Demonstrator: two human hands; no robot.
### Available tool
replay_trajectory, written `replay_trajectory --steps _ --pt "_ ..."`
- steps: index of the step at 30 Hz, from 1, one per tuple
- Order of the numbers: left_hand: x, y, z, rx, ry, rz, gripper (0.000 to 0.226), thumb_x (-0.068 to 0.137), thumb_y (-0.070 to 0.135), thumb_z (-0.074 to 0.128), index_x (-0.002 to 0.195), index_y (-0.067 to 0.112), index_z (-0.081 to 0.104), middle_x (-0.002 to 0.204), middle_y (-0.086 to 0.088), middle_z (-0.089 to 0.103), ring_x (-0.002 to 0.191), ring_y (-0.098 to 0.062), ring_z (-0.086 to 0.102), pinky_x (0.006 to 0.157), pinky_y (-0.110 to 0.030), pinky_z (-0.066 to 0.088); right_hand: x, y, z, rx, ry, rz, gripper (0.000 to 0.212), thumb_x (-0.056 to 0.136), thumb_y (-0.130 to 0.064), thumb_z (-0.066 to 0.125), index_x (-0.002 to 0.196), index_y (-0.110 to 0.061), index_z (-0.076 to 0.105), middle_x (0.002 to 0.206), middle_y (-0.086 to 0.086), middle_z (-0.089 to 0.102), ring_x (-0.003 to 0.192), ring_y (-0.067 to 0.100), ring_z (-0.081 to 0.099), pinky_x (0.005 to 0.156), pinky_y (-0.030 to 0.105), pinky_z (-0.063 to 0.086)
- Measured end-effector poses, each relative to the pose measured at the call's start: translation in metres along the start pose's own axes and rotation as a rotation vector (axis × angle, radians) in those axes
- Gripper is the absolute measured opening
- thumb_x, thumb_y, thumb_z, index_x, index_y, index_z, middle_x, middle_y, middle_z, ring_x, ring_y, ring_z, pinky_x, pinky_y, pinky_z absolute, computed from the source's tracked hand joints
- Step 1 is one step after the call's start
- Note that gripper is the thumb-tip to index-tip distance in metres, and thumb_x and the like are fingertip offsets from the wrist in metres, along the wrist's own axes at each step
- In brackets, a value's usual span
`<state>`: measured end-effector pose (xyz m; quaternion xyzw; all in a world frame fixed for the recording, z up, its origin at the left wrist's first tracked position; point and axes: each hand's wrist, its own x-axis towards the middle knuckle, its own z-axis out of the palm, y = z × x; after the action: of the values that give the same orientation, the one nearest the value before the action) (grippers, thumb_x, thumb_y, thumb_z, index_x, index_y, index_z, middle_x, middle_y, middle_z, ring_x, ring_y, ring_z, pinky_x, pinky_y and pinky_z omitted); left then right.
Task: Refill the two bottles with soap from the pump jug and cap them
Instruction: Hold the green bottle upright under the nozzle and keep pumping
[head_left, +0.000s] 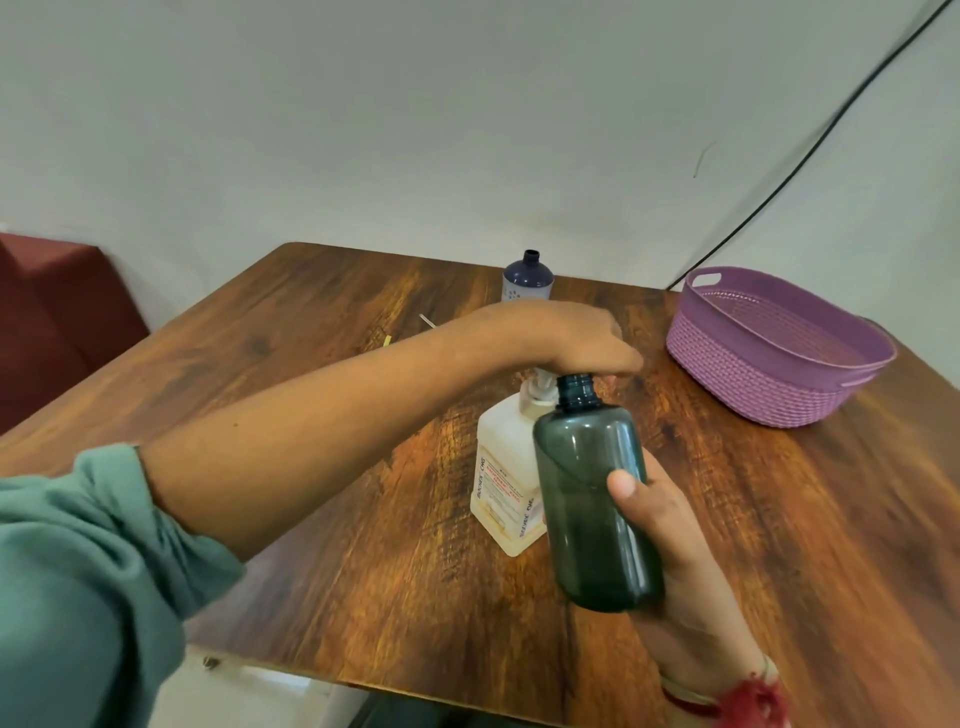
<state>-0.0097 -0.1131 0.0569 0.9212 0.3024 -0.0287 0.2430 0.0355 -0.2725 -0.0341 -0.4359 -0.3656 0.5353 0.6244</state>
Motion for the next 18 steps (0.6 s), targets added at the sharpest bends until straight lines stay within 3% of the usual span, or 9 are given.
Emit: replay_trajectory --steps 2,7,14,16,18 --pt "0.0 -0.001 0.0 -0.005 0.057 -0.002 0.026 0.094 0.034 0.042 0.082 0.014 0.054 0.073 0.002 0.05 0.063 -0.012 0.043 0.059 -0.025 0.034 0.0 -0.001 0.0 -0.01 -0.007 -0.007 0.089 0.042 -0.056 0.084 0.117 -0.013 0.06 0.109 0.015 0.068 0.091 0.024 0.069 0.064 0.028 0.054" --pt "0.001 -0.004 0.011 -0.129 0.079 -0.056 0.023 0.09 0.024 0.043 0.094 0.015 0.064 0.085 0.003 0.063 0.083 -0.016 0.055 0.08 -0.031 0.043 -0.001 0.002 0.0 -0.013 0.019 0.003 0.085 0.046 -0.051 0.084 0.118 -0.014 0.06 0.107 0.014 0.069 0.09 0.024 0.069 0.063 0.028 0.054" --pt "0.002 -0.001 0.002 0.048 0.023 -0.01 0.021 0.093 0.031 0.04 0.089 0.016 0.054 0.089 -0.001 0.052 0.078 -0.017 0.045 0.064 -0.027 0.035 -0.007 -0.004 0.001 -0.015 0.021 -0.009 0.086 0.045 -0.047 0.083 0.119 -0.011 0.058 0.101 0.011 0.071 0.085 0.02 0.07 0.059 0.027 0.054" --pt "-0.001 -0.002 0.004 -0.069 0.033 -0.002 0.022 0.093 0.028 0.04 0.09 0.014 0.058 0.083 0.0 0.056 0.077 -0.017 0.049 0.071 -0.028 0.039 -0.006 -0.004 0.002 -0.017 0.013 -0.004 0.078 0.052 -0.042 0.077 0.12 -0.009 0.056 0.102 0.013 0.07 0.085 0.021 0.07 0.06 0.028 0.054" --pt "-0.003 -0.001 0.006 -0.162 0.032 -0.008 0.026 0.095 0.022 0.039 0.096 0.011 0.062 0.079 0.005 0.057 0.077 -0.013 0.052 0.077 -0.028 0.042 -0.004 -0.002 0.003 -0.027 0.018 -0.004 0.085 0.049 -0.048 0.082 0.12 -0.01 0.057 0.108 0.016 0.068 0.089 0.024 0.069 0.063 0.03 0.055"
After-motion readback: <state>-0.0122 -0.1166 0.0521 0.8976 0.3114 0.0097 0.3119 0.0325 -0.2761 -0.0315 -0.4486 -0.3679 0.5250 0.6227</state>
